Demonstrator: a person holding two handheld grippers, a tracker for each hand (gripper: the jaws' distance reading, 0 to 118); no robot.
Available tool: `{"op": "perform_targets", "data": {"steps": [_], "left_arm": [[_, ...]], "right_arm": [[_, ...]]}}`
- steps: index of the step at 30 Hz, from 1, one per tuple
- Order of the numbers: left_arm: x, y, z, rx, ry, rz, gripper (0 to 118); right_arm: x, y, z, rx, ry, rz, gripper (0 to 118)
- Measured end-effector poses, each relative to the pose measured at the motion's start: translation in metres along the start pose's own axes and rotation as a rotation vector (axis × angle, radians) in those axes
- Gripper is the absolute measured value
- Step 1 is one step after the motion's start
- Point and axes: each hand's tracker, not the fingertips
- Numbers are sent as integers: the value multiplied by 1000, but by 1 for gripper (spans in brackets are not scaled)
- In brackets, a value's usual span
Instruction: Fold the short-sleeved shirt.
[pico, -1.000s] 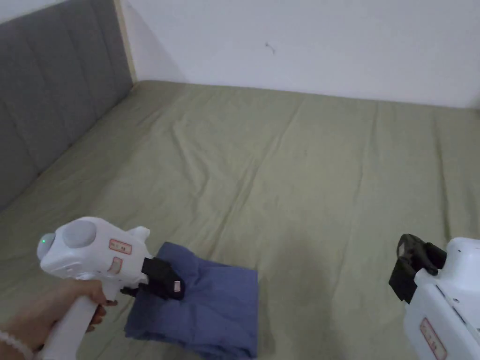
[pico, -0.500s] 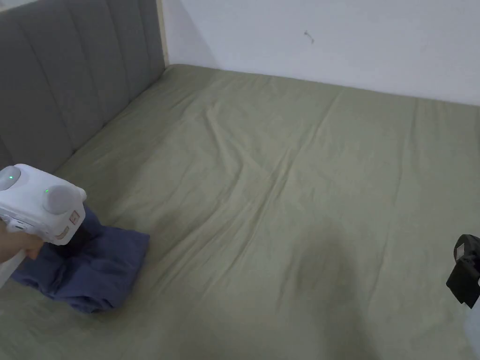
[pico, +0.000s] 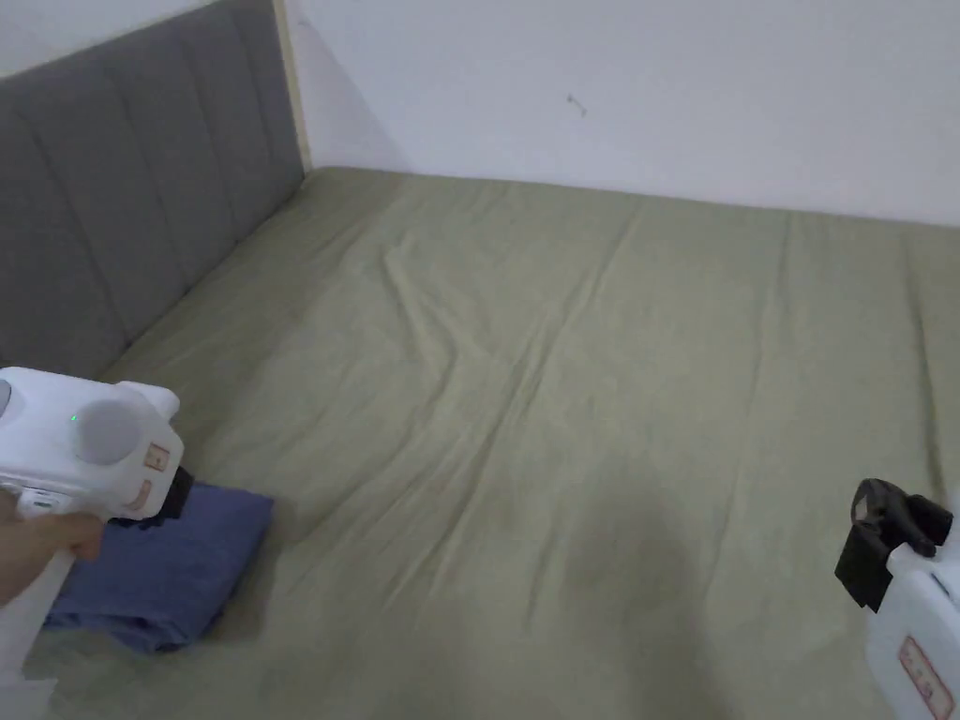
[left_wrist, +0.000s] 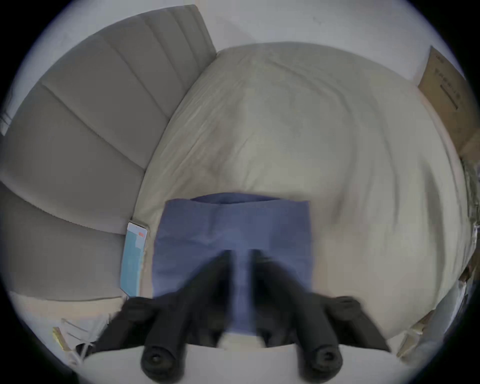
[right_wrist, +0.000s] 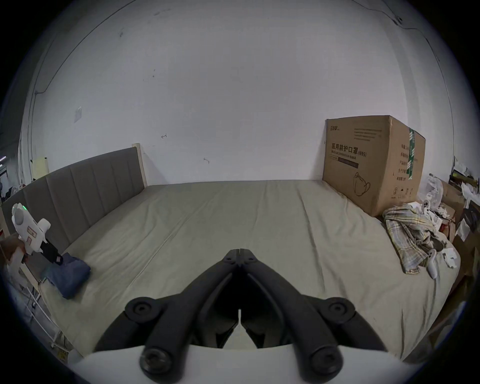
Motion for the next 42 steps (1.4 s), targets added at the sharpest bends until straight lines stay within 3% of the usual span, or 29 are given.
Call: {"op": "perform_targets", "data": {"steps": [3, 9, 16, 26, 32, 35, 42], "left_arm": [[32, -13, 28, 100, -61, 10, 0], [107, -41, 94, 324, -91, 94, 0], [184, -62, 162, 636, -22, 129, 0], [254, -65, 251, 995, 29, 64, 0], [272, -65, 281, 1072, 3, 39, 0], [274, -69, 286, 1080, -28, 37, 0], [276, -78, 285, 1070, -53, 42, 0]], "right_arm": [[6, 1, 7, 3, 12, -14, 0], [14, 5, 30, 39, 29, -11, 0], [29, 26, 52, 89, 46, -31, 0], [41, 89, 78, 243, 33, 1, 0], [47, 105, 88, 273, 27, -29, 0], [45, 109, 95, 308, 7, 13, 0], [46, 112, 106, 338, 4, 11, 0]]}}
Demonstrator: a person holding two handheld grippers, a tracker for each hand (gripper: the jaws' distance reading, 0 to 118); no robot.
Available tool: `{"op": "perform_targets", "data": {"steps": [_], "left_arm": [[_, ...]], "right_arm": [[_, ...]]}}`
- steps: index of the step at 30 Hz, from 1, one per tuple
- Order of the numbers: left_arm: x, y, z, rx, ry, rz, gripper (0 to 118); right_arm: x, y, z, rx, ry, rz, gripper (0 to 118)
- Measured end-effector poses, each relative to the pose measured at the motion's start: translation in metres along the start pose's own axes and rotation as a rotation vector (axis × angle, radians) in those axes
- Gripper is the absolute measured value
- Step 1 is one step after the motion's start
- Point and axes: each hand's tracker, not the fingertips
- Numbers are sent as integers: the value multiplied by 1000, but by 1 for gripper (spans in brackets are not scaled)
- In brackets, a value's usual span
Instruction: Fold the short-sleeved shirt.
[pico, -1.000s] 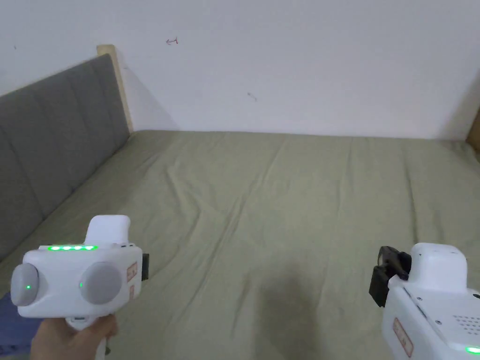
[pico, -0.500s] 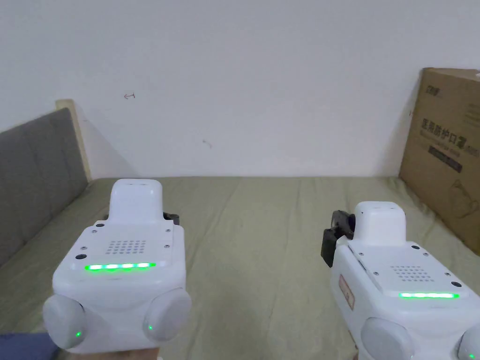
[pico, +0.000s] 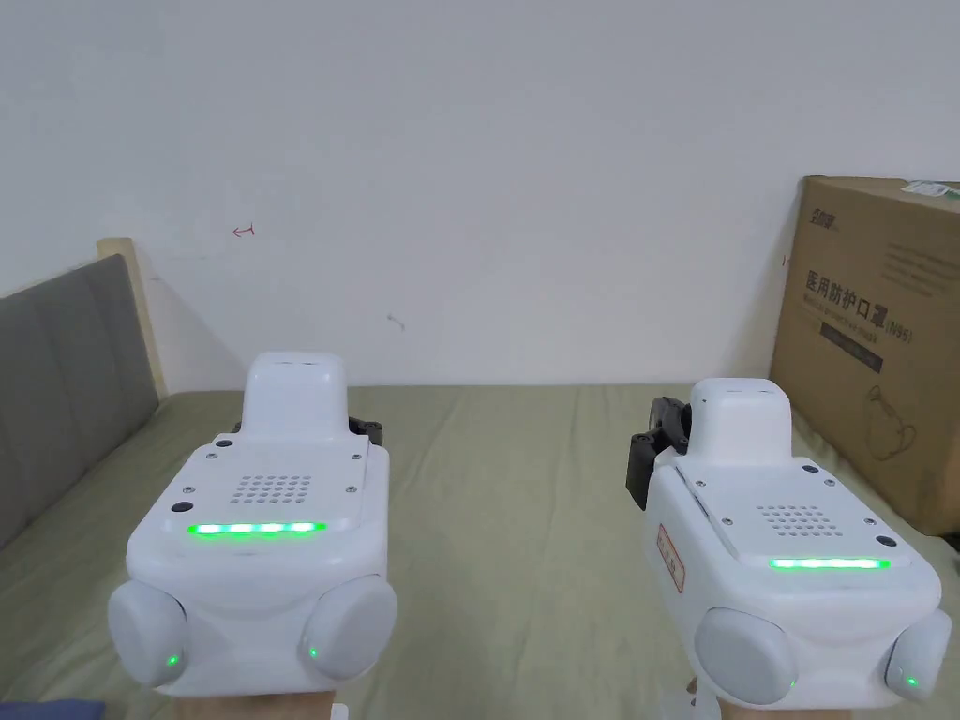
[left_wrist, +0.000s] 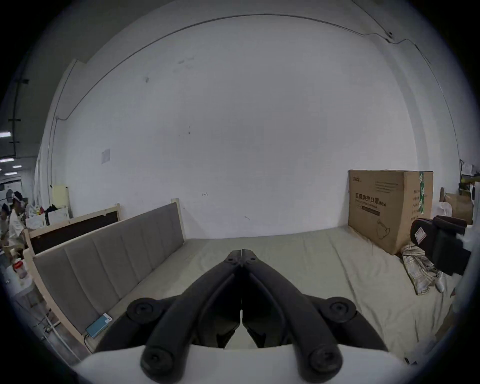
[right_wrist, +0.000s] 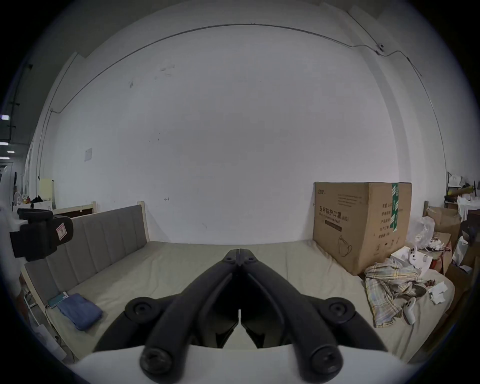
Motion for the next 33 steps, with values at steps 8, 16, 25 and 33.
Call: {"op": "perform_targets", "data": {"steps": [8, 16, 25, 33], "left_arm": [[3, -2, 5, 25, -50, 6, 31], [4, -7, 8, 39, -107, 47, 103], [2, -7, 6, 25, -124, 42, 111], [13, -6, 4, -26, -100, -44, 110]], "right_arm": [[7, 0, 7, 17, 9, -31, 9], [11, 4, 12, 42, 1, -24, 87], [15, -1, 13, 41, -7, -19, 98], [10, -1, 12, 35, -1, 0, 98]]}}
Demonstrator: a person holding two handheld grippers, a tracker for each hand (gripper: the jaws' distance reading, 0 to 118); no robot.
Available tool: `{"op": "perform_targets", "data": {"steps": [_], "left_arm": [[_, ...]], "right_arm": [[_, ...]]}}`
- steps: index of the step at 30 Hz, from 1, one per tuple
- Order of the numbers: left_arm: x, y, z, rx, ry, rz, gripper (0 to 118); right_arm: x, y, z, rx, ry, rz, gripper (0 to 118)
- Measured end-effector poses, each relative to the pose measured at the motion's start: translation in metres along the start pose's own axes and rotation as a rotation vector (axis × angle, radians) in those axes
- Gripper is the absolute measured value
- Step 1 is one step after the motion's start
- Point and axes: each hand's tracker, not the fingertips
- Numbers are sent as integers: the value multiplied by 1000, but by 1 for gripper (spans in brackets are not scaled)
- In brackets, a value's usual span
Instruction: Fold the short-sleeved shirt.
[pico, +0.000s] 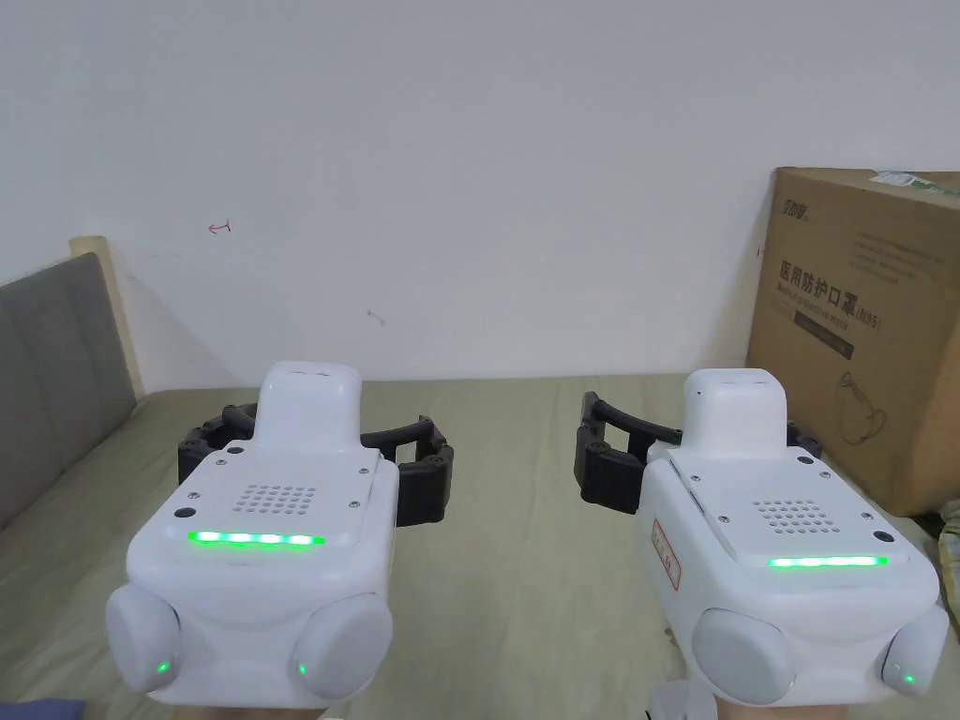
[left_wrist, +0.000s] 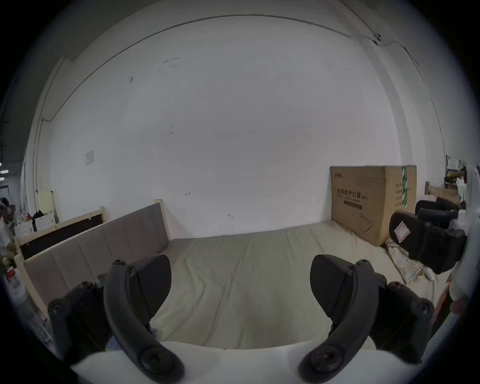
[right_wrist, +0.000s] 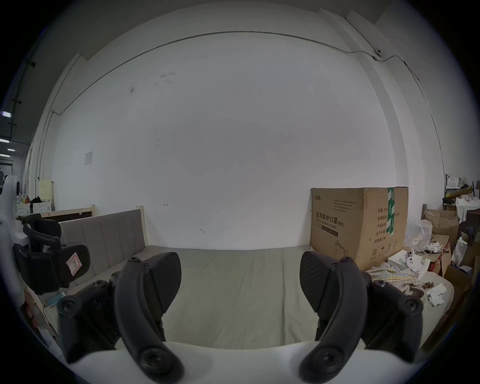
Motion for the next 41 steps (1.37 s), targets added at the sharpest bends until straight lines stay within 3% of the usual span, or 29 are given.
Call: {"op": "perform_targets", "data": {"steps": [5, 23, 37, 41], "left_arm": [[-3, 4, -3, -92, 0, 58, 110], [13, 0, -3, -81, 77, -11, 110], [3, -5, -10, -102, 69, 29, 110], [5, -12, -6, -35, 78, -1, 110]], "right_arm": [[0, -2, 0, -7, -2, -6, 98], [1, -7, -1, -32, 14, -28, 98], [2, -13, -3, -44, 10, -33, 98], [2, -14, -4, -48, 9, -31, 98]]}}
